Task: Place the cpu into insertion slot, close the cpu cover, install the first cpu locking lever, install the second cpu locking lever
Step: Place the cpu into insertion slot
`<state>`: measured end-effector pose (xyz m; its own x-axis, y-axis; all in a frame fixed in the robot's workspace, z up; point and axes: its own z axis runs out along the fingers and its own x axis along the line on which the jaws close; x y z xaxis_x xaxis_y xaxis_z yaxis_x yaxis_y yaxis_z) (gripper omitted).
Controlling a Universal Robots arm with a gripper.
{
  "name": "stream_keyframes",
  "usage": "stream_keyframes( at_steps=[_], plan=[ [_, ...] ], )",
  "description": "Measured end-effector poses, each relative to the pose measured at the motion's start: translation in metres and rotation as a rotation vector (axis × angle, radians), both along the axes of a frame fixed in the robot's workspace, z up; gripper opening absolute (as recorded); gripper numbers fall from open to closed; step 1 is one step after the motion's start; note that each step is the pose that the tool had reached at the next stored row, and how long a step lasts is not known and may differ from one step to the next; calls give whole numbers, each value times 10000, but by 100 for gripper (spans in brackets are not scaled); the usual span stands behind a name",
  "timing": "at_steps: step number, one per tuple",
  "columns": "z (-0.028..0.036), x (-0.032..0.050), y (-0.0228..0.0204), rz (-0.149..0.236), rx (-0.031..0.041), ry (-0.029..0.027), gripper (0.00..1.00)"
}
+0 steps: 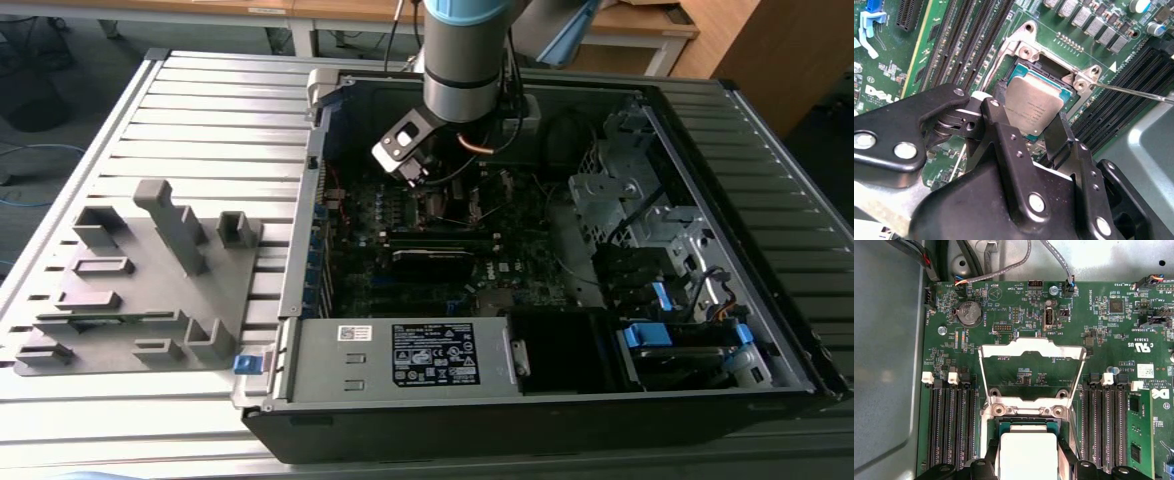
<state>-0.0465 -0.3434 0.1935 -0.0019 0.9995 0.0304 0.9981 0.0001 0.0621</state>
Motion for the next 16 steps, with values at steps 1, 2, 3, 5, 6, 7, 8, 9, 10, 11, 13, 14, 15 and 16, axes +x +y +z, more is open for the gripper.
stream_keyframes(
  at_steps=[1, 2, 3, 5, 6, 7, 8, 9, 10, 11, 13, 14, 15, 16],
  plan=[
    [-1, 0, 0, 0, 0, 0, 54],
    [-6, 0, 1, 0, -1, 0, 54],
    [-11, 0, 0, 0, -5, 4, 54],
    [-19, -1, -2, 0, -8, 5, 54],
    [-22, -1, -1, 0, -5, 3, 54],
    [-24, 0, 0, 0, -2, 1, 54],
    [-24, 0, 0, 0, -2, 1, 54],
    [-25, 0, 0, 0, -2, 2, 54],
    [-25, 0, 0, 0, -2, 2, 54],
    [-26, 0, 0, 0, -2, 1, 54],
    [-27, 0, 0, 0, -1, 1, 54],
    [-25, 1, 1, 0, 2, -2, 54],
    [-21, 1, 1, 0, 6, -5, 54],
    [-19, 1, 2, -1, 7, -5, 54]
  ],
)
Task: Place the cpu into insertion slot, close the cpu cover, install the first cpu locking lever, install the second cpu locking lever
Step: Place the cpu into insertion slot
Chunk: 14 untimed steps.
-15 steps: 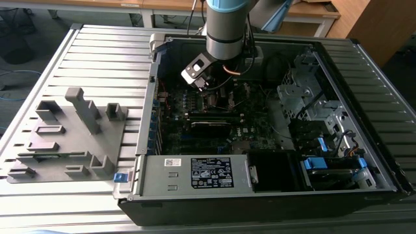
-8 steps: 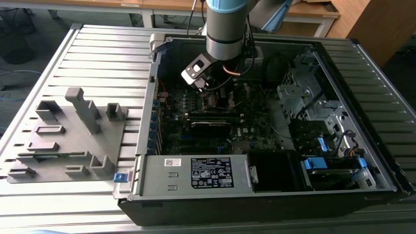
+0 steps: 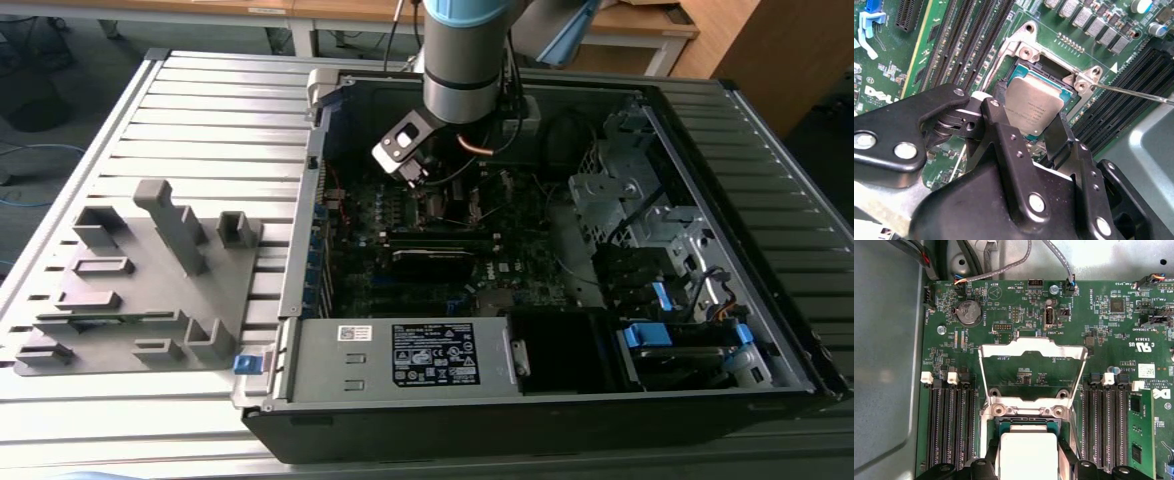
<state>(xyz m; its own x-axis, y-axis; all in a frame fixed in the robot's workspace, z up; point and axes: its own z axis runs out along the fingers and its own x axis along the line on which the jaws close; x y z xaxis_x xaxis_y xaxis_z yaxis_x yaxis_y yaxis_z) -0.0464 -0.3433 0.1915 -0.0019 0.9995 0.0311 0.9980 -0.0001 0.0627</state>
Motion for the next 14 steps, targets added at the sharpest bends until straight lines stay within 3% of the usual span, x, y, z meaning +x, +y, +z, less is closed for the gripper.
stream_keyframes(
  at_steps=[14],
  plan=[
    [5, 2, -2, 0, -8, 6, 54]
  ],
)
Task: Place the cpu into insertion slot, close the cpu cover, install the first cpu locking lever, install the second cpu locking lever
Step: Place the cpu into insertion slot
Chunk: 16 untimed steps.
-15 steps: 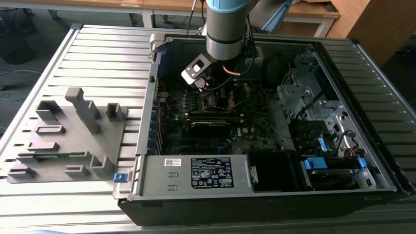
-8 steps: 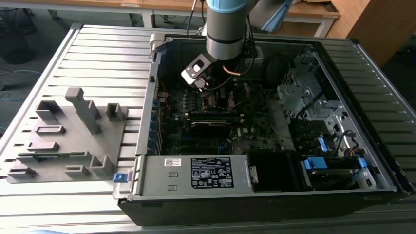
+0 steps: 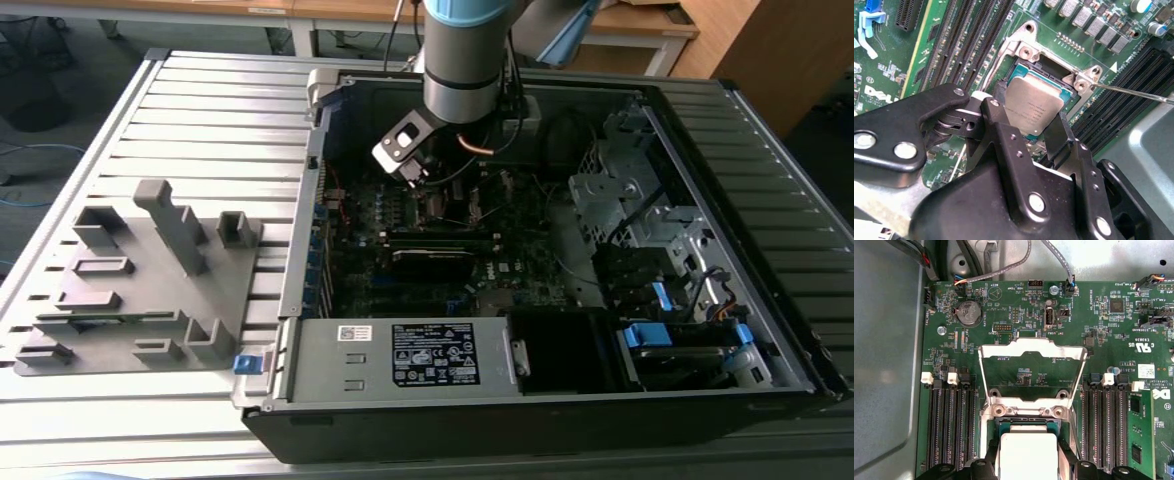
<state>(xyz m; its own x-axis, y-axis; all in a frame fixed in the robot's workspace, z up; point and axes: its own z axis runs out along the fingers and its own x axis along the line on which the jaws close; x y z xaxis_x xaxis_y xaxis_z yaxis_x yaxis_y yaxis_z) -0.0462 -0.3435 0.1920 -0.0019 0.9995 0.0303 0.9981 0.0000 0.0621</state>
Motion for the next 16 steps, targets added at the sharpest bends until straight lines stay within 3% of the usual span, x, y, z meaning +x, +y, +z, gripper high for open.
stream_keyframes(
  at_steps=[8, 9, 16],
  plan=[
    [-1, 3, 1, 1, 3, -2, 55],
    [-1, 3, 1, 0, 3, -2, 61],
    [16, 4, 0, 0, -3, 1, 61]
  ],
)
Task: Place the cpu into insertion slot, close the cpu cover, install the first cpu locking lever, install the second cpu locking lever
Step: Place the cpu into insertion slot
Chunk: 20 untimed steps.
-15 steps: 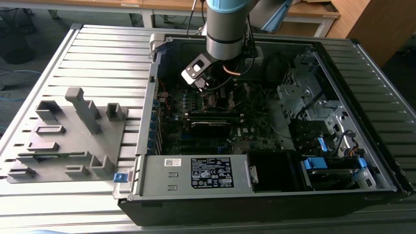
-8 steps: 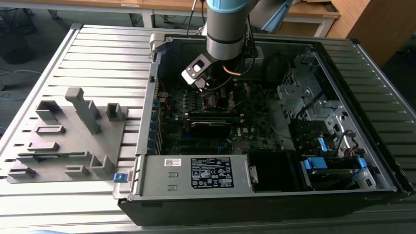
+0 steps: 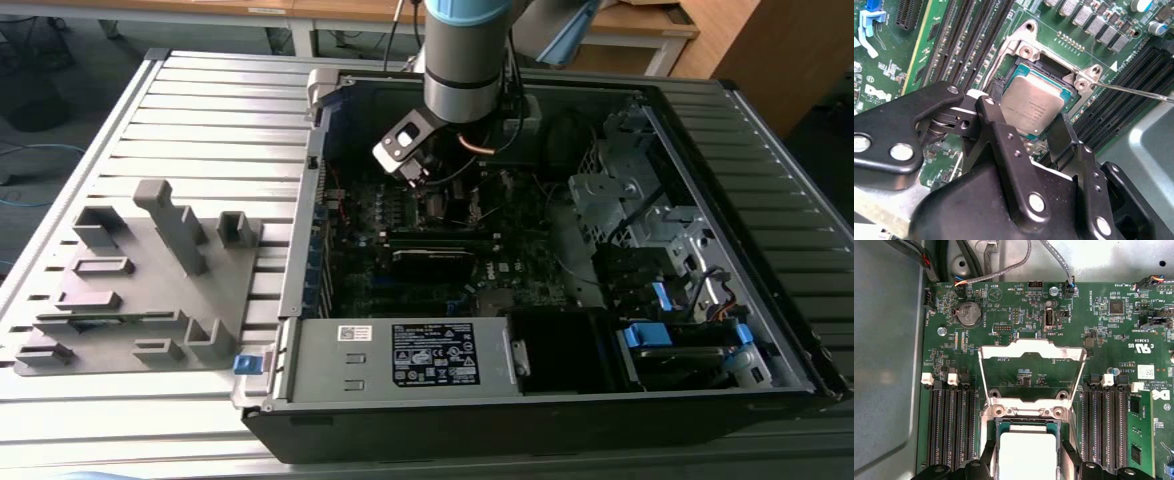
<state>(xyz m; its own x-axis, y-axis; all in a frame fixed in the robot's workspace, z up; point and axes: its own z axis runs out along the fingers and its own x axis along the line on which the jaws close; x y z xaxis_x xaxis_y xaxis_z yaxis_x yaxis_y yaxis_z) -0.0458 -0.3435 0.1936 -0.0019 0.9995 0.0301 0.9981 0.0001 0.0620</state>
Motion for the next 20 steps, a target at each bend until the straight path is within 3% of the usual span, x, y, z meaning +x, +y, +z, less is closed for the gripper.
stream_keyframes(
  at_steps=[8, 20],
  plan=[
    [144, 0, 0, 0, 3, -2, 61],
    [174, 0, 0, 1, 4, -2, 61]
  ],
)
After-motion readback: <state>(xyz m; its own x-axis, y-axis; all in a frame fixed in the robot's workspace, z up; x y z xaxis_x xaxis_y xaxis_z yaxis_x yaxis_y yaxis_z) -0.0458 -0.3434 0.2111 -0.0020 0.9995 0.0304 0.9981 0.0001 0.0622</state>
